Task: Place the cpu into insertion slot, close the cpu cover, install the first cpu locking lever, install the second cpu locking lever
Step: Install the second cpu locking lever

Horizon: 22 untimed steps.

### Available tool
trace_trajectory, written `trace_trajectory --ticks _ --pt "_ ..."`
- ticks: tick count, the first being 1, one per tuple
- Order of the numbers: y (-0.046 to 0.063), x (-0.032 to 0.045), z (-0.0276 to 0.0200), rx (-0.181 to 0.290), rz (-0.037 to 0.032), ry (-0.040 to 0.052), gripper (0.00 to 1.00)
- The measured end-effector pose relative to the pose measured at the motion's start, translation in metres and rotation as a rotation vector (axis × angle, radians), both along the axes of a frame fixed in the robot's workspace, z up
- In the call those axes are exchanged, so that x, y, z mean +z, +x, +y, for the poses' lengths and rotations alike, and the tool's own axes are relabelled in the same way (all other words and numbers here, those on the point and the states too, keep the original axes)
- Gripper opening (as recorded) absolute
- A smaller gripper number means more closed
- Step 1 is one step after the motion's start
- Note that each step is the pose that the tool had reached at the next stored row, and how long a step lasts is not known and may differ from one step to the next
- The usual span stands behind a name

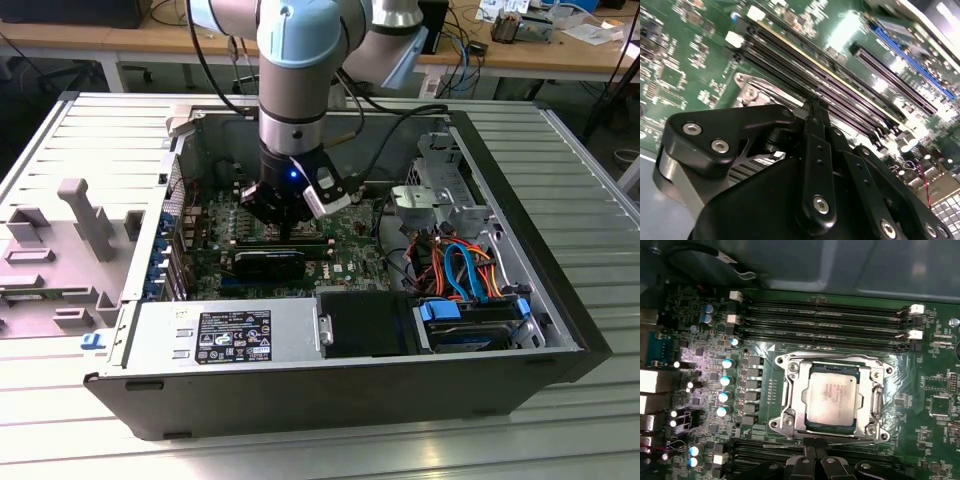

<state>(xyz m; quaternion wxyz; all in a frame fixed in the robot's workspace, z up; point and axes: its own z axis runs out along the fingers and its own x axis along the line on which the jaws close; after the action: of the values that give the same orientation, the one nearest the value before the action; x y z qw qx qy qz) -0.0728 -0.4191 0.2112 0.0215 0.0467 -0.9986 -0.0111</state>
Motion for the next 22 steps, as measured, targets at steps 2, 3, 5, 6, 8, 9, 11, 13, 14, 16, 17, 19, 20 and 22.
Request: trace_trajectory --ticks 2,3,5,6,8,9,11,13,14,16,17,19,20,22 --pt "-0.004 -0.0001 -0.0003 0.0 -0.0003 0.0042 0.11" --pt "-0.007 -0.0001 -0.0004 0.0 -0.0004 0.0067 0.11" --pt "-0.012 -0.0001 -0.0006 0.001 -0.0006 0.0116 0.11" --pt "-0.015 -0.0002 -0.0007 0.002 -0.0008 0.015 0.11" --pt "-0.022 -0.0003 -0.001 0.005 -0.0008 0.0261 0.11" --pt "-0.024 -0.0004 -0.0012 0.009 -0.0008 0.0321 0.11" --pt "-0.027 -0.0005 -0.0024 0.017 -0.0007 0.0402 0.11" --pt "-0.028 -0.0006 -0.0055 0.024 -0.0007 0.0434 0.11" --pt "-0.029 -0.0006 -0.0073 0.025 -0.0007 0.0436 0.11" --pt "-0.029 -0.0005 -0.0098 0.026 -0.0006 0.0436 0.11" --pt "-0.029 -0.0006 -0.0107 0.026 -0.0006 0.0437 0.11" --pt "-0.029 -0.0006 -0.012 0.026 -0.0007 0.0443 0.11" --pt "-0.029 -0.0005 -0.0126 0.027 -0.0006 0.0448 0.11" --pt "-0.029 -0.0006 -0.0153 0.027 -0.0007 0.0475 0.11"
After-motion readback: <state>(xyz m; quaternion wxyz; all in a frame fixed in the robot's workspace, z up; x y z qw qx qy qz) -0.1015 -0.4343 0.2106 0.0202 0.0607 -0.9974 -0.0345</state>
